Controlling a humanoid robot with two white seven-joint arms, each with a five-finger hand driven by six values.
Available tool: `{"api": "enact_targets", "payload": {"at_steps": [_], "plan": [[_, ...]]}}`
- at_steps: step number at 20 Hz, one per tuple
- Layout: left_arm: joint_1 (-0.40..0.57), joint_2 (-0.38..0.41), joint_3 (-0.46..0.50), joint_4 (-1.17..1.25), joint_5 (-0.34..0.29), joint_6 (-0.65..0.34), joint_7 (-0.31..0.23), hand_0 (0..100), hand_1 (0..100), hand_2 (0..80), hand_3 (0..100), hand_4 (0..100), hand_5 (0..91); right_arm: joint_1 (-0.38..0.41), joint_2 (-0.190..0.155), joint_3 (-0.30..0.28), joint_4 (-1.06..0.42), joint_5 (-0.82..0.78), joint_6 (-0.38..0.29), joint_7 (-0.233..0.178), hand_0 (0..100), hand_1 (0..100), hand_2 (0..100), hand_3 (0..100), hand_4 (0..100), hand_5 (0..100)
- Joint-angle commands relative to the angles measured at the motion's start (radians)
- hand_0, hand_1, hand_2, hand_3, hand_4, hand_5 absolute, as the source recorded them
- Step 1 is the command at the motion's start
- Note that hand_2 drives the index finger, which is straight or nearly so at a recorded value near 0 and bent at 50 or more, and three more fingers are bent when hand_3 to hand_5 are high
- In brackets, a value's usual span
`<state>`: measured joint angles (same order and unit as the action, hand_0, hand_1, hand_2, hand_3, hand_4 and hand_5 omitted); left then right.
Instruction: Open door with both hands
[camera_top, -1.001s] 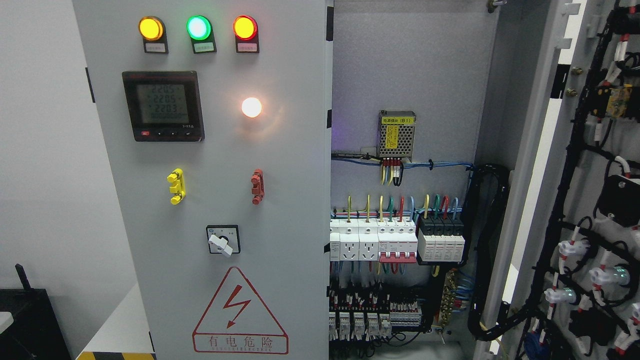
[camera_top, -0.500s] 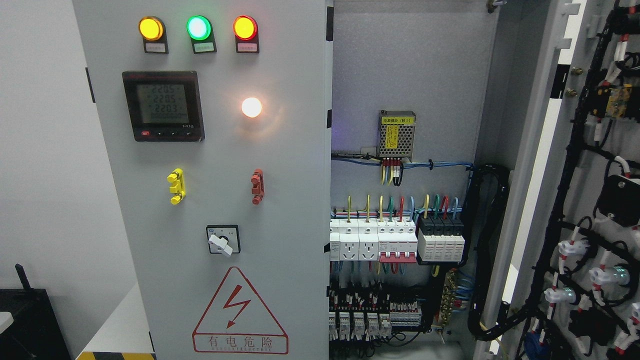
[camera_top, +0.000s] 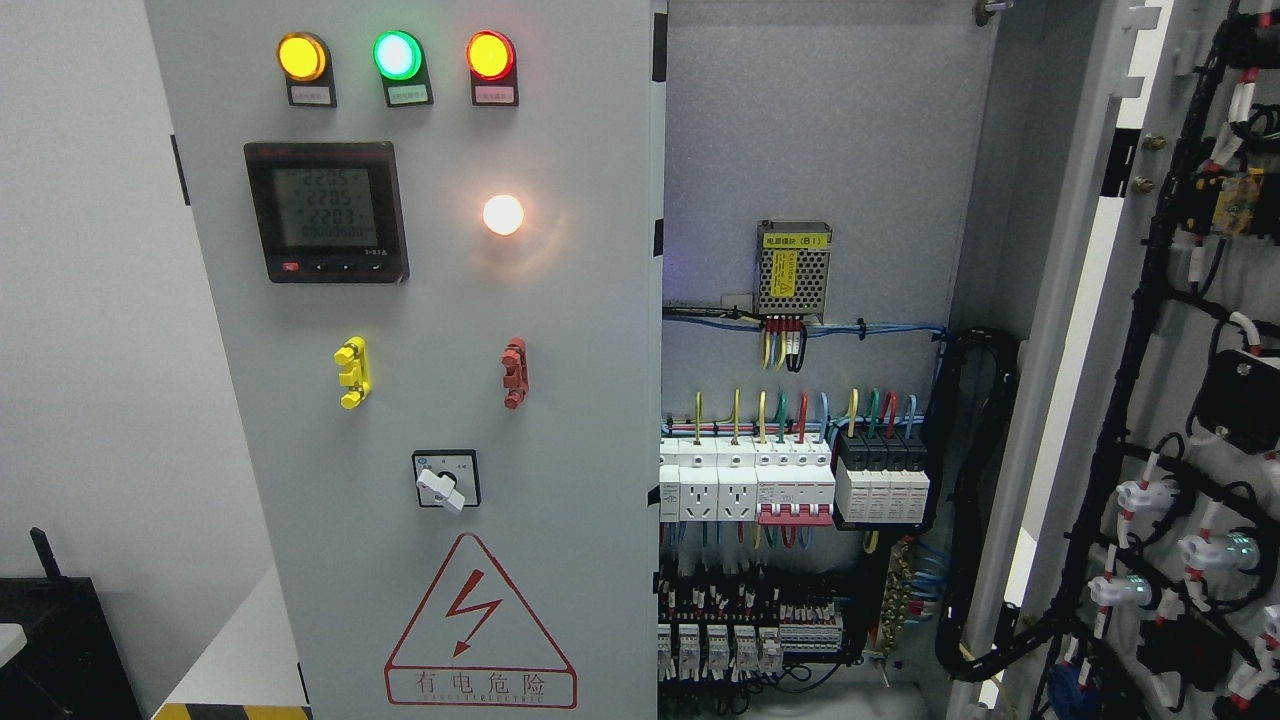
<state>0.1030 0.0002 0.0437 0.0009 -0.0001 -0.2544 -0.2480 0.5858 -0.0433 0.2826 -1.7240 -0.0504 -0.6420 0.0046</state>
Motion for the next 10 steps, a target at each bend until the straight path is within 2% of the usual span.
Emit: {"api": "enact_targets", "payload": {"at_steps": [1, 4, 7, 10], "plan": [[0.0, -0.032, 0.002, -0.013, -0.029, 0.0, 0.0, 12, 39, 0.0, 0, 0, 0.0, -0.173, 0.008, 0.02, -0.065, -0.002, 0.007, -0.002, 12, 39, 0, 0, 0, 0], [0.0, -0.032, 0.002, -0.013, -0.029, 0.0, 0.0, 12, 39, 0.0, 0, 0, 0.0, -0.25, 0.01, 0.018, -0.054, -0.003, 0.03, -0.002, 12, 39, 0, 0, 0, 0], [0.0, -0.032, 0.002, -0.013, -0.029, 0.0, 0.0, 12, 39, 0.0, 0, 0, 0.0, -0.291, 0.008, 0.021, -0.054, -0.003, 0.048, 0.0, 12, 39, 0, 0, 0, 0], [0.0, -0.034, 0.002, -0.013, -0.029, 0.0, 0.0, 12, 39, 0.0, 0, 0, 0.0, -0.323, 0.01, 0.021, -0.054, -0.003, 0.132, 0.0, 12, 39, 0, 0, 0, 0]]}}
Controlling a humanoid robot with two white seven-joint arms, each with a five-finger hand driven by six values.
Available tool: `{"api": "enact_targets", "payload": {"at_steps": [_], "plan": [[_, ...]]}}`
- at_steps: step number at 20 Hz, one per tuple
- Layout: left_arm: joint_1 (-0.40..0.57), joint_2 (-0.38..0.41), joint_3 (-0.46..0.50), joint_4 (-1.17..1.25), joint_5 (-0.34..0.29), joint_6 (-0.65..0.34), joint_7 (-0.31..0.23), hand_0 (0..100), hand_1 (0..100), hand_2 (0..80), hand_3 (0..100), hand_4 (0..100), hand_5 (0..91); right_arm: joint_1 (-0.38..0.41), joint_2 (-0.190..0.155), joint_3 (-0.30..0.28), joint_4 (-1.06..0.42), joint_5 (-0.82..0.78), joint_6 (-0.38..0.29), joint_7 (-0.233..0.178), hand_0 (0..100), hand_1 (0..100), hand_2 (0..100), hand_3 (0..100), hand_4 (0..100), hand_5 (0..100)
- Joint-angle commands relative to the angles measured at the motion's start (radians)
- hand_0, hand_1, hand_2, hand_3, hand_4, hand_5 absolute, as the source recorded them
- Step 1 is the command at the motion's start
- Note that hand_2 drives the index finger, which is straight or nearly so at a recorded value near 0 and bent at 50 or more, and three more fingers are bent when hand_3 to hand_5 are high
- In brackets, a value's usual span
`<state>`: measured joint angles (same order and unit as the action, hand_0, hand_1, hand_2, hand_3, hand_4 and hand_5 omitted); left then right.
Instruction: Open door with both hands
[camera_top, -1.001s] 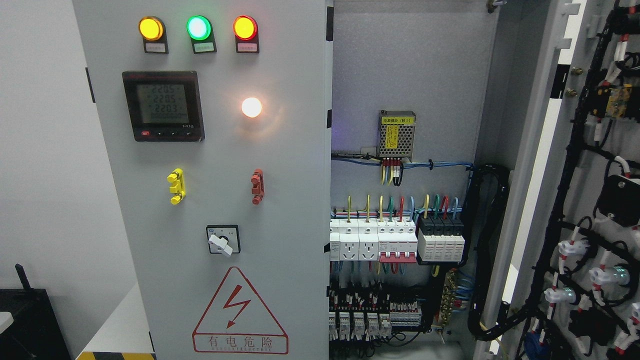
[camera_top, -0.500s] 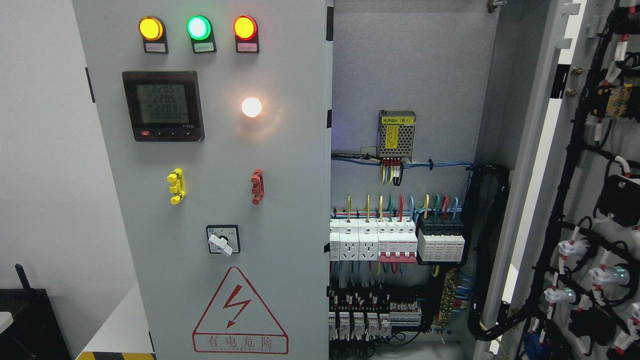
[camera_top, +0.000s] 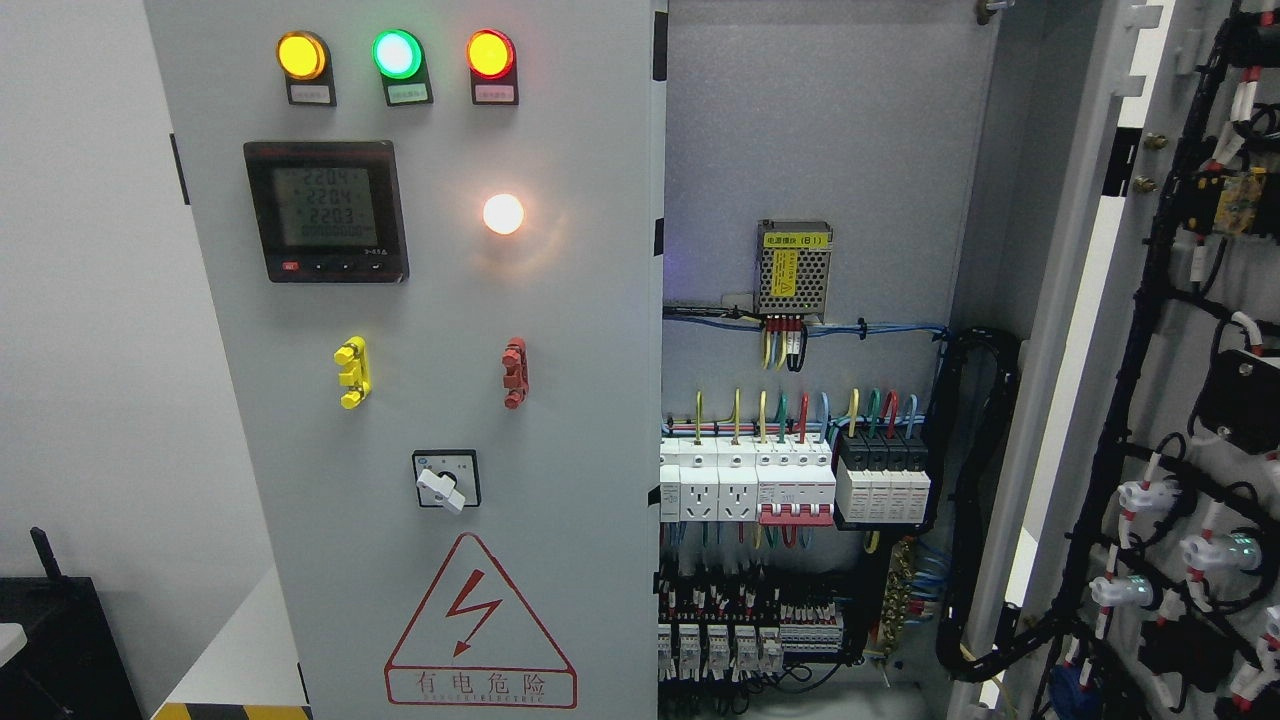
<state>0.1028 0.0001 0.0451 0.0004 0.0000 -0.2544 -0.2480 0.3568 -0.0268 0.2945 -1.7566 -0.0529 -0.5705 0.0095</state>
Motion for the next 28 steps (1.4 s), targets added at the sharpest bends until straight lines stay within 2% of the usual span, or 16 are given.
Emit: {"api": "enact_targets", "payload": {"at_steps": [1, 4, 6, 8, 19, 23, 28], "plan": [[0.0, -0.032, 0.001, -0.013, -0.029, 0.0, 0.0, 12, 39, 0.0, 0, 0, 0.0, -0.11, -0.007, 0.008, -0.021, -0.001, 0.092, -0.005, 12, 39, 0, 0, 0, 0], [0.0, -0.032, 0.001, -0.013, -0.029, 0.0, 0.0, 12, 39, 0.0, 0, 0, 0.0, -0.165, 0.001, 0.002, -0.021, -0.002, 0.179, -0.005, 12, 39, 0, 0, 0, 0], [0.0, -0.034, 0.001, -0.013, -0.029, 0.0, 0.0, 12, 39, 0.0, 0, 0, 0.0, -0.202, 0.042, 0.0, -0.021, -0.002, 0.225, -0.005, 12, 39, 0, 0, 0, 0], [0.0, -0.034, 0.001, -0.013, -0.029, 0.0, 0.0, 12, 39, 0.0, 0, 0, 0.0, -0.235, 0.06, 0.0, -0.023, -0.002, 0.285, -0.005, 12, 39, 0, 0, 0, 0], [0.0, -0.032, 0.001, -0.013, -0.029, 0.0, 0.0, 12, 39, 0.0, 0, 0, 0.0, -0.418, 0.064, 0.0, -0.02, -0.004, 0.478, -0.005, 12, 39, 0, 0, 0, 0], [0.0, -0.034, 0.001, -0.013, -0.029, 0.0, 0.0, 12, 39, 0.0, 0, 0, 0.0, -0.476, 0.064, 0.0, 0.02, -0.067, 0.55, -0.005, 12, 39, 0, 0, 0, 0], [0.0, -0.034, 0.001, -0.013, -0.029, 0.0, 0.0, 12, 39, 0.0, 0, 0, 0.0, -0.545, 0.062, 0.002, 0.069, -0.068, 0.589, -0.005, 12, 39, 0, 0, 0, 0]]}}
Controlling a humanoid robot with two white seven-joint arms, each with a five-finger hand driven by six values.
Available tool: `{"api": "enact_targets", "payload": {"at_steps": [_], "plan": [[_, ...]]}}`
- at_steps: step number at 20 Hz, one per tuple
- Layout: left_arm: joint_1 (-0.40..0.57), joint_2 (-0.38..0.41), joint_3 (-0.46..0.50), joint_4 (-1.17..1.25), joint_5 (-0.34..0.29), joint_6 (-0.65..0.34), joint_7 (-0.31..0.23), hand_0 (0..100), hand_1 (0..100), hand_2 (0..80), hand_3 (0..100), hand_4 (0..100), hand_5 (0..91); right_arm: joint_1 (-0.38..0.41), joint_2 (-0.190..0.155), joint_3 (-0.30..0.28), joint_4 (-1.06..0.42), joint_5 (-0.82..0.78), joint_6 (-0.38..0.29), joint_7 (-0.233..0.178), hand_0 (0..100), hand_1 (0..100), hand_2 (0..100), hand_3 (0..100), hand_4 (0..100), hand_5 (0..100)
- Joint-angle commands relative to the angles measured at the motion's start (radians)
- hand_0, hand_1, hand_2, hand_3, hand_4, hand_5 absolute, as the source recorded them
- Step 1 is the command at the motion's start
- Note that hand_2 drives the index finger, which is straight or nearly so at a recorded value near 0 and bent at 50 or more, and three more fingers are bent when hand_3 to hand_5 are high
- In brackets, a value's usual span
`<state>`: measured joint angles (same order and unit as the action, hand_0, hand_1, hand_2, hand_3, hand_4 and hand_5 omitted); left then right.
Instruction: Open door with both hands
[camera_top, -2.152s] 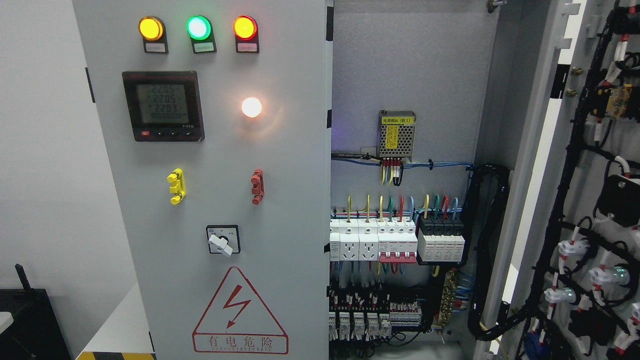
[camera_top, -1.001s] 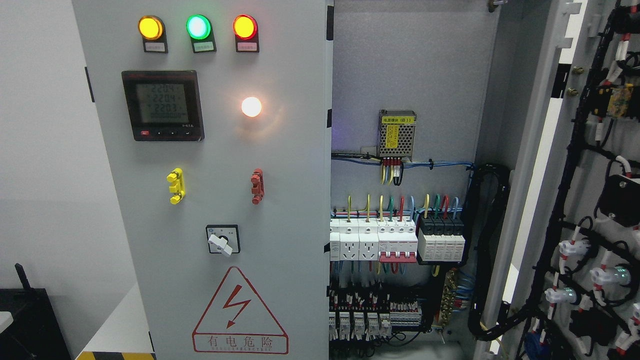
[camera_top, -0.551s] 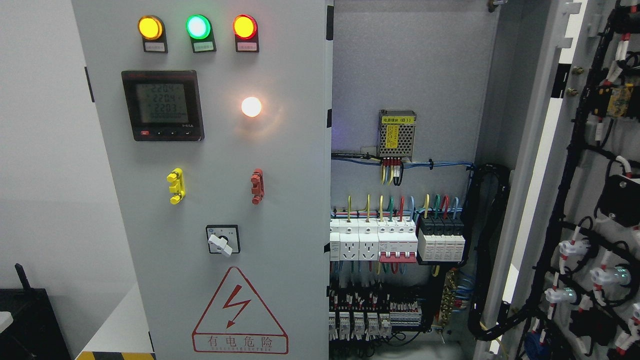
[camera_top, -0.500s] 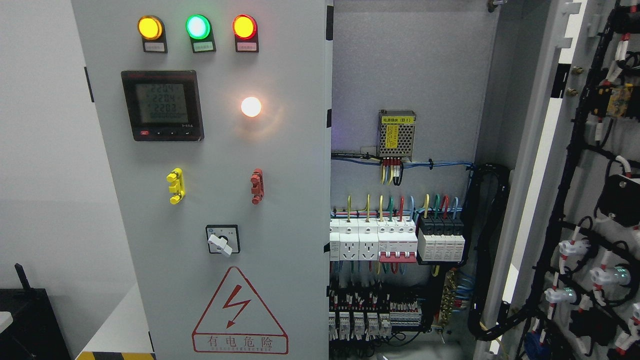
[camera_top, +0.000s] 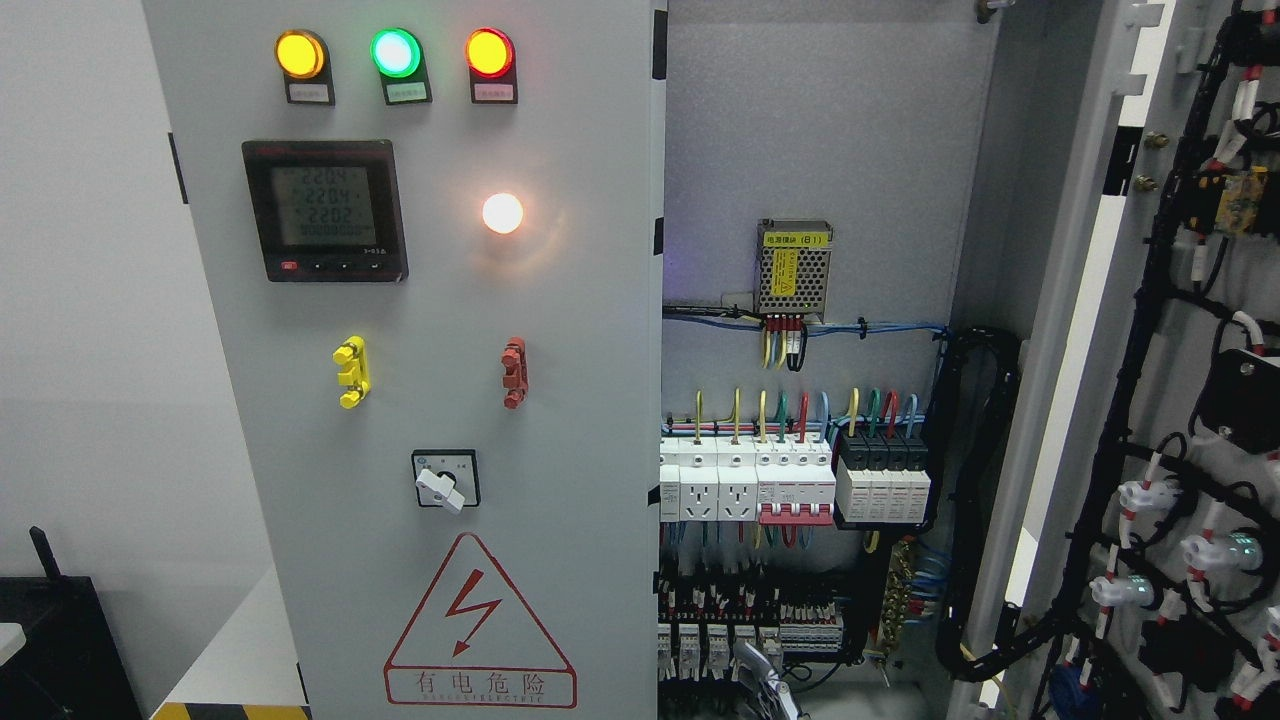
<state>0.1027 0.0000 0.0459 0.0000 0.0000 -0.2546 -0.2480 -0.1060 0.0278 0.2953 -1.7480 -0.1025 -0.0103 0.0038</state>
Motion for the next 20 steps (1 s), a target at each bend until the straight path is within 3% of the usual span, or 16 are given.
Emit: {"api": "enact_targets", "payload": {"at_steps": [1, 12, 15, 20], "plan": [[0.0, -0.032, 0.0, -0.012, -0.029, 0.0, 0.0, 12, 39, 0.0, 0, 0, 0.0, -0.096, 0.008, 0.001, 0.067, -0.02, 0.048, 0.001, 12, 39, 0, 0, 0, 0], [0.0, -0.034, 0.0, -0.012, -0.029, 0.0, 0.0, 12, 39, 0.0, 0, 0, 0.0, -0.193, 0.008, 0.001, 0.202, -0.056, 0.085, 0.002, 12, 39, 0, 0, 0, 0], [0.0, -0.034, 0.0, -0.012, -0.029, 0.0, 0.0, 12, 39, 0.0, 0, 0, 0.0, -0.213, 0.008, 0.002, 0.223, -0.056, 0.085, 0.033, 12, 39, 0, 0, 0, 0], [0.0, -0.032, 0.0, -0.012, -0.029, 0.0, 0.0, 12, 39, 0.0, 0, 0, 0.0, -0.241, 0.006, 0.001, 0.274, -0.075, 0.079, 0.036, 12, 39, 0, 0, 0, 0]]}}
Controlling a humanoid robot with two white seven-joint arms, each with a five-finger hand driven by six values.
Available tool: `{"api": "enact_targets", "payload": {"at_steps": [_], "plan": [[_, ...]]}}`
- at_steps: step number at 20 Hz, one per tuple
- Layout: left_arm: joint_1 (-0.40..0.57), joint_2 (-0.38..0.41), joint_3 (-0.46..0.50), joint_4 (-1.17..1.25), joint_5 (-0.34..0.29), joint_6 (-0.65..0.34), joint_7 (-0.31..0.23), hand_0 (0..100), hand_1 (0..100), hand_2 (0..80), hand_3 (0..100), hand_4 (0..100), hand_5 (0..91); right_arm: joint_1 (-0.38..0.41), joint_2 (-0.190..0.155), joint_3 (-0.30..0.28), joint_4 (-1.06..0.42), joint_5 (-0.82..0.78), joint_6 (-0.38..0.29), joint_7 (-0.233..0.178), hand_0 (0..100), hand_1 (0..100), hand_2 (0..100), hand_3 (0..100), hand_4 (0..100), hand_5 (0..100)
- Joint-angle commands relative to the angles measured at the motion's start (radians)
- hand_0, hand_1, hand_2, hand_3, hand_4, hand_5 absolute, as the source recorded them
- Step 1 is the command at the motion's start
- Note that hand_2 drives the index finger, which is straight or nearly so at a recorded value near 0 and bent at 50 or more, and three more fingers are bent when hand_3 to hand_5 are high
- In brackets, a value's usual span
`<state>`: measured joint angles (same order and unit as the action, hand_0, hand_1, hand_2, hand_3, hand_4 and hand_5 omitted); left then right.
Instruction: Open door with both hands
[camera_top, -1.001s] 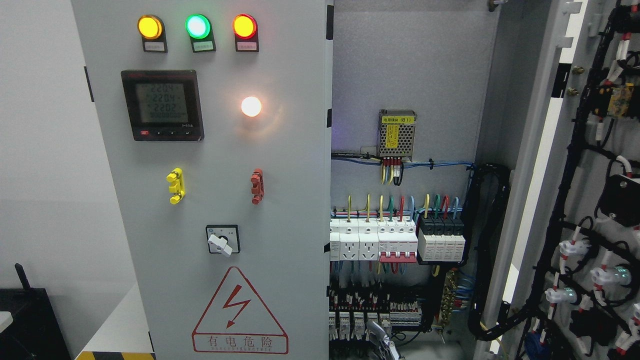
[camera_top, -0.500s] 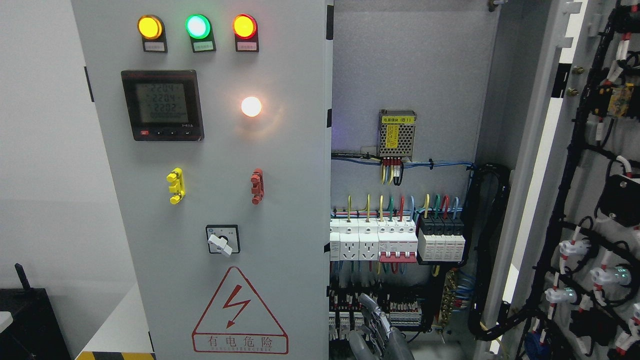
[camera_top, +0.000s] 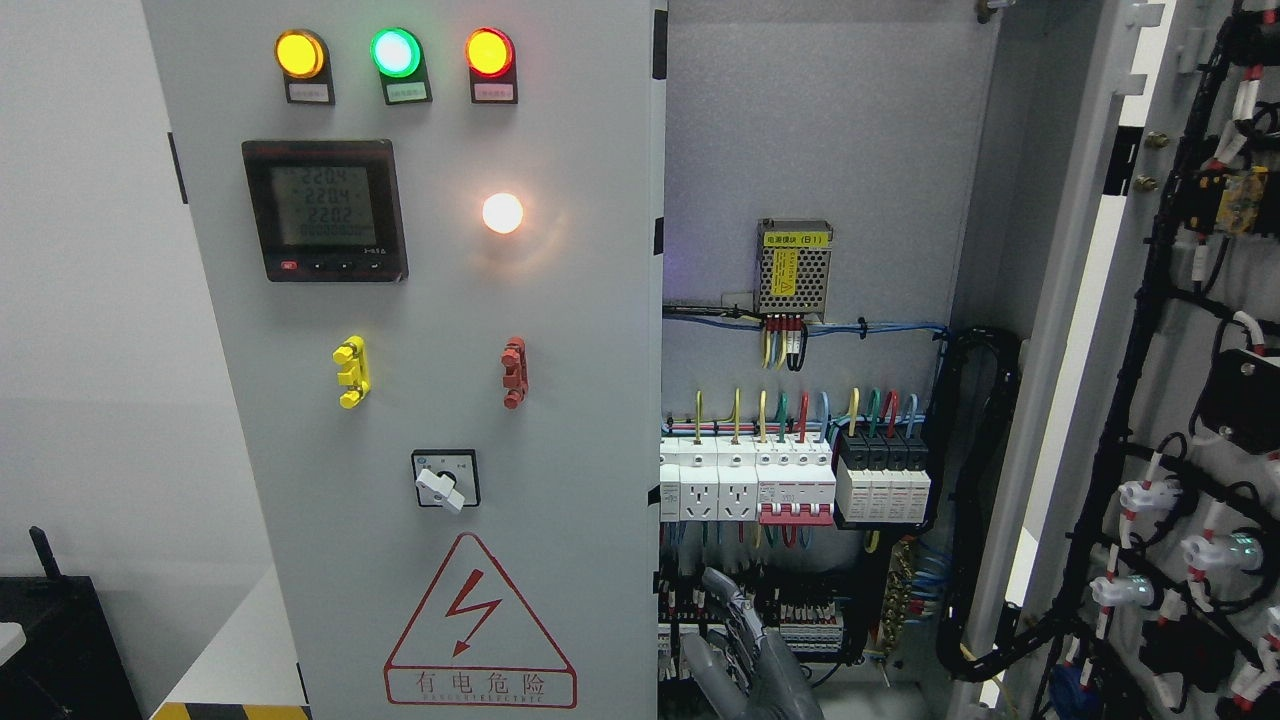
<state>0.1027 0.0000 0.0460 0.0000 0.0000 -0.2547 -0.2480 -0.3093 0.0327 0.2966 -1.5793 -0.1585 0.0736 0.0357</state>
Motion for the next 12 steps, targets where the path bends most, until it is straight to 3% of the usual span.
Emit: {"api": "enact_targets", "payload": {"at_steps": [1, 12], "plan": [[0.0, -0.034, 0.0, -0.012, -0.029, 0.0, 0.0, 12, 39, 0.0, 0, 0, 0.0, -0.043, -0.001, 0.001, 0.113, -0.035, -0.005, 0.004, 12, 39, 0, 0, 0, 0], [0.0, -0.032, 0.0, -0.012, -0.029, 0.0, 0.0, 12, 39, 0.0, 0, 0, 0.0, -0.102, -0.007, 0.012, 0.153, -0.05, 0.003, 0.006, 12, 39, 0, 0, 0, 0]]}}
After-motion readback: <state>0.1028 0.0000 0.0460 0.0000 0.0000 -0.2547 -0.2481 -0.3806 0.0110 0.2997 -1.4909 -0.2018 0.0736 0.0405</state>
